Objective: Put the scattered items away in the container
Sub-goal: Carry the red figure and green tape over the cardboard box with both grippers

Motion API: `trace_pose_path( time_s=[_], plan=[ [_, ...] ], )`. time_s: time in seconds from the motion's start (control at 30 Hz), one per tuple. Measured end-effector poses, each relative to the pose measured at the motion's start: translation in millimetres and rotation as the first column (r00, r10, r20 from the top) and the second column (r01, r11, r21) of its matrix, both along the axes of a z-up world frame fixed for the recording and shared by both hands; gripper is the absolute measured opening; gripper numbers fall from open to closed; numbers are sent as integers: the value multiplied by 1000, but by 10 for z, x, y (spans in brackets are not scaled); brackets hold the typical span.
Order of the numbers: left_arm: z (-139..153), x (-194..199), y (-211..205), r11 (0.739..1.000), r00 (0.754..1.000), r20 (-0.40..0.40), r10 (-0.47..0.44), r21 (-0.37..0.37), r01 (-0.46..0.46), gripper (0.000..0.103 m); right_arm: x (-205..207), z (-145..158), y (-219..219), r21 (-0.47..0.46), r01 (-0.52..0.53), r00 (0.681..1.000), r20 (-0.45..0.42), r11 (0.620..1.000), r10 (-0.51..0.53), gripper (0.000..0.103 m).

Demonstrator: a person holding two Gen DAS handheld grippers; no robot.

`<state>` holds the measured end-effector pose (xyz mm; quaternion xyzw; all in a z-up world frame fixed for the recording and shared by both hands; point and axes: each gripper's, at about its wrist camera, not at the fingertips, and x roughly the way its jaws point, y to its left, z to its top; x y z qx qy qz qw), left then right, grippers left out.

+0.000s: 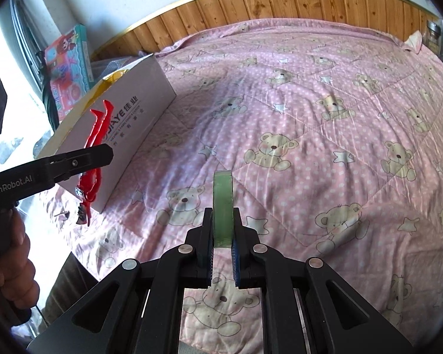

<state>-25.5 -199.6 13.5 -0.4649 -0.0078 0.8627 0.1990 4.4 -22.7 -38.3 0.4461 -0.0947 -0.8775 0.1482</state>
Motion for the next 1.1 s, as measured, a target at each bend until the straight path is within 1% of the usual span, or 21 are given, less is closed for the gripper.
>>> trace_pose_path(
  time_s=[0.33, 0.57, 0.77, 1.1],
  plan=[
    [407, 125, -201, 999, 996, -79, 27, 26, -25, 38, 60, 393, -355, 14, -71, 995, -74, 997, 72, 10],
    [587, 125, -398, 998, 992, -109, 56, 46, -51, 38, 8, 635, -655, 13, -128, 985, -112, 992, 129, 11],
    [706, 85, -689, 991, 984, -131, 118, 71, -110, 38, -62, 823, -918, 16, -182, 974, -136, 983, 182, 11],
    [799, -98, -1228, 972, 965, -135, 226, 101, -213, 38, -247, 1061, -1281, 8, -258, 952, -168, 966, 255, 11]
  ],
)
